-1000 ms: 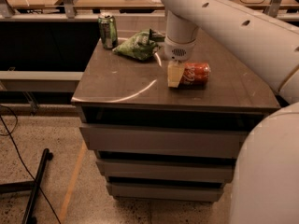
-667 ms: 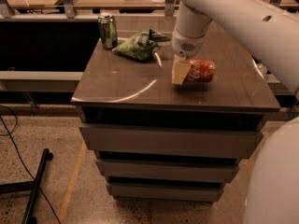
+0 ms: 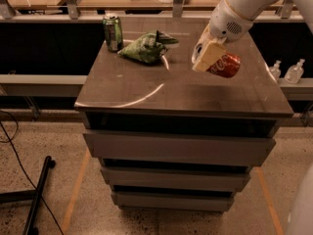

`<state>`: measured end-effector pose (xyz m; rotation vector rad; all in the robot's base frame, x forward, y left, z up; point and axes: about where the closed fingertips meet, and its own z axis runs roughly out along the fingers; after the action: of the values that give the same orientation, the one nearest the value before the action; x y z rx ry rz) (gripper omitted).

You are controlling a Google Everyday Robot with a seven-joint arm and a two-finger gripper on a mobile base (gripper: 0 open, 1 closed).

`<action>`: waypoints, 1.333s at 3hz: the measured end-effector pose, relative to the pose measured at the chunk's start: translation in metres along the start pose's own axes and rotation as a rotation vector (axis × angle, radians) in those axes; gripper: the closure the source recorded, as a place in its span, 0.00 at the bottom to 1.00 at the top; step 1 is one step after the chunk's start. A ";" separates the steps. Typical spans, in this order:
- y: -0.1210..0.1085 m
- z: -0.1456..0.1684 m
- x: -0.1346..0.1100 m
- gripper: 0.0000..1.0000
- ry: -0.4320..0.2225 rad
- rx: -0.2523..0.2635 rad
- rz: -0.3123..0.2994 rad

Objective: Place coke can upright

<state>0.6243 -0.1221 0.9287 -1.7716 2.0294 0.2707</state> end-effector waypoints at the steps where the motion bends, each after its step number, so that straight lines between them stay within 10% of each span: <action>1: -0.001 -0.022 -0.004 1.00 -0.193 -0.028 0.031; 4: 0.003 -0.041 -0.061 1.00 -0.826 -0.228 0.124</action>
Offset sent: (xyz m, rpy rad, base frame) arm -0.0189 0.0089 0.0887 0.7758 0.0841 0.0879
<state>0.6193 -0.0848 0.9917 -1.3095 1.5242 1.1030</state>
